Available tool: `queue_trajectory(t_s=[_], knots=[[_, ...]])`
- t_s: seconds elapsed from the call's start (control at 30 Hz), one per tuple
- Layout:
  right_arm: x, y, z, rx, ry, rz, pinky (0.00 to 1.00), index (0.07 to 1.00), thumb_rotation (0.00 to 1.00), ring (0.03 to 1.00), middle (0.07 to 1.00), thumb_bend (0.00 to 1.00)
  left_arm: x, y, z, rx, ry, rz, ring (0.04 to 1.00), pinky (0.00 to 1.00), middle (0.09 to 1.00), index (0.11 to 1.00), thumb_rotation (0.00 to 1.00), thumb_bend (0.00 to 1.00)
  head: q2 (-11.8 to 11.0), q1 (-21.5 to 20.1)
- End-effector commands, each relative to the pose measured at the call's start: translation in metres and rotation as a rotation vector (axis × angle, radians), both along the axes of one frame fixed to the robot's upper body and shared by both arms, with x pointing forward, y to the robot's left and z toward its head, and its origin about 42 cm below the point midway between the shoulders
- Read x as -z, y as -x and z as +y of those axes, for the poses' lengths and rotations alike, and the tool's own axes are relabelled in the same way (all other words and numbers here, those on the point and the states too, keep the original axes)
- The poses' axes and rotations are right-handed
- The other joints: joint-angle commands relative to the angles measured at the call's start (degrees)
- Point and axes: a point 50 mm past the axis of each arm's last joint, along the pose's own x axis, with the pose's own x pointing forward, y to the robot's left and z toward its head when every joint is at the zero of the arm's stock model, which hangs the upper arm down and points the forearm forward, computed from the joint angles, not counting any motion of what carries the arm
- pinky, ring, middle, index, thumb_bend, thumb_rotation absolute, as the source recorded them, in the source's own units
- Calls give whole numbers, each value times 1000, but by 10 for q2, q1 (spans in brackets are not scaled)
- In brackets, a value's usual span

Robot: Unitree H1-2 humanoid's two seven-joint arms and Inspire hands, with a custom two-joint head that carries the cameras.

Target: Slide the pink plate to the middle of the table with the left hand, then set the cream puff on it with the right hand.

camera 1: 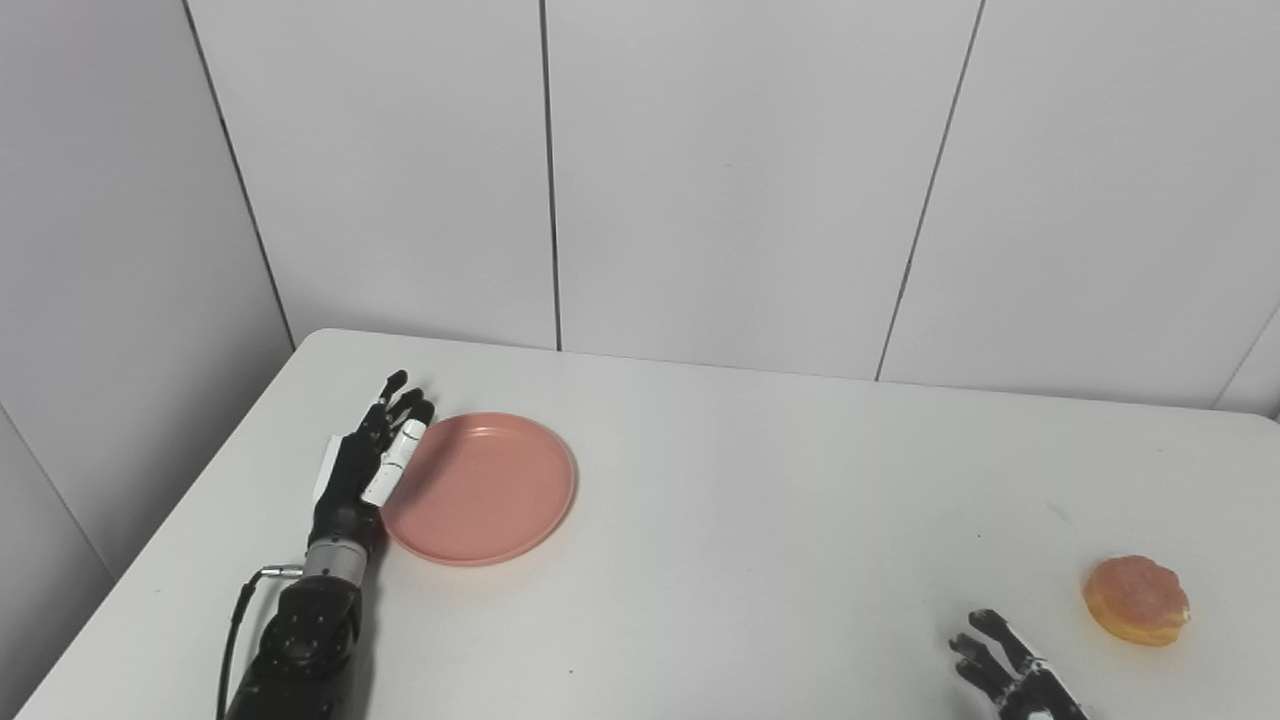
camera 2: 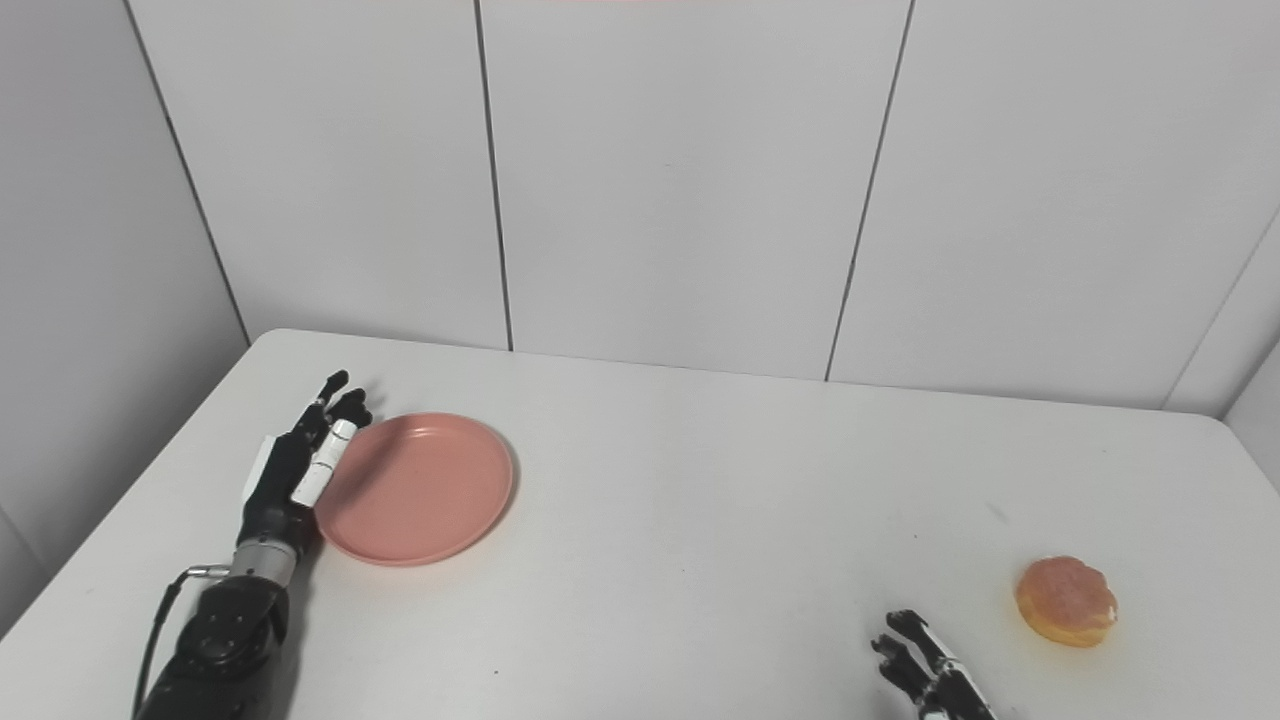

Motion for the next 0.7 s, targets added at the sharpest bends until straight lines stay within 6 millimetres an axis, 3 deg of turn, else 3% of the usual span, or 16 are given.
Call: queue_trajectory(t_s=[0.0,0.23,0.67], knots=[[32,6,7,-19,4,182,868,824,894,858,924,750,7,2,-15,19,23,20,847,800,901,922,816,812,1,0],[30,7,10,-23,9,177,860,818,894,852,922,745,0,-4,-41,52,43,21,840,795,899,914,810,837,2,-4],[27,8,13,-27,25,166,838,807,889,830,914,777,-6,-11,-82,136,61,43,843,797,901,928,834,767,8,-13]])
